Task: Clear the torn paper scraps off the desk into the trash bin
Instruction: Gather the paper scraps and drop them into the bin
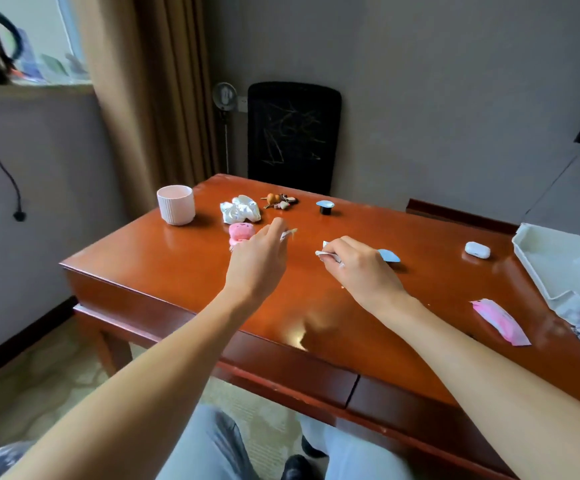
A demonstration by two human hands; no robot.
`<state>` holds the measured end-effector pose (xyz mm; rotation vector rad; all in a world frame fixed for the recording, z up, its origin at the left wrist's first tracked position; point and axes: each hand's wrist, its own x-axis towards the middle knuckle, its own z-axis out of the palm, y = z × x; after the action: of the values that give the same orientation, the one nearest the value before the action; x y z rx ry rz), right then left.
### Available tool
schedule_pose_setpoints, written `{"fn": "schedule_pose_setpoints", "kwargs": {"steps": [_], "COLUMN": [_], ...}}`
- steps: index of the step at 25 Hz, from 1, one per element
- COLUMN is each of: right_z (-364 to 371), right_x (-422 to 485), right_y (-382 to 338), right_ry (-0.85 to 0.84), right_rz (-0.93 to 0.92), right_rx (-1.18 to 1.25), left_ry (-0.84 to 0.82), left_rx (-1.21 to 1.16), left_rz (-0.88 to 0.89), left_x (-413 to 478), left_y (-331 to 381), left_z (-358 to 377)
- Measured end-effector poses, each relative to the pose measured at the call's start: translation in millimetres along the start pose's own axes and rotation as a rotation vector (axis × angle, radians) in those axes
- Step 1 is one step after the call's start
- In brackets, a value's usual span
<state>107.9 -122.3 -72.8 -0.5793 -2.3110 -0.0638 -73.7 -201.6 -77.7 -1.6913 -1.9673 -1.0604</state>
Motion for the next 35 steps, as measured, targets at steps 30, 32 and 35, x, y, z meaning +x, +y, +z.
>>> {"fn": "schedule_pose_setpoints", "kwargs": {"steps": [30,32,35], "right_z": [279.5,300.8,331.9], "right_x": [70.6,59.7,48.1], "right_y": [-335.7,-355.1,-379.9], "right_ry": [-0.277,-0.348,-0.429], "right_rz": [-0.465,-0.486,-0.520], "right_rx": [0.556,0.593,0.625], "left_ry": [0.216,0.240,0.246], "left_rx": [0.344,0.334,0.330], "left_rz": [-0.772,-0.831,-0.870], "left_x": [-257.5,-276.4,-297.6], "left_y": [-297.2,-311.2,-325.0], "left_z": [-185.6,-188.7,-190.3]}}
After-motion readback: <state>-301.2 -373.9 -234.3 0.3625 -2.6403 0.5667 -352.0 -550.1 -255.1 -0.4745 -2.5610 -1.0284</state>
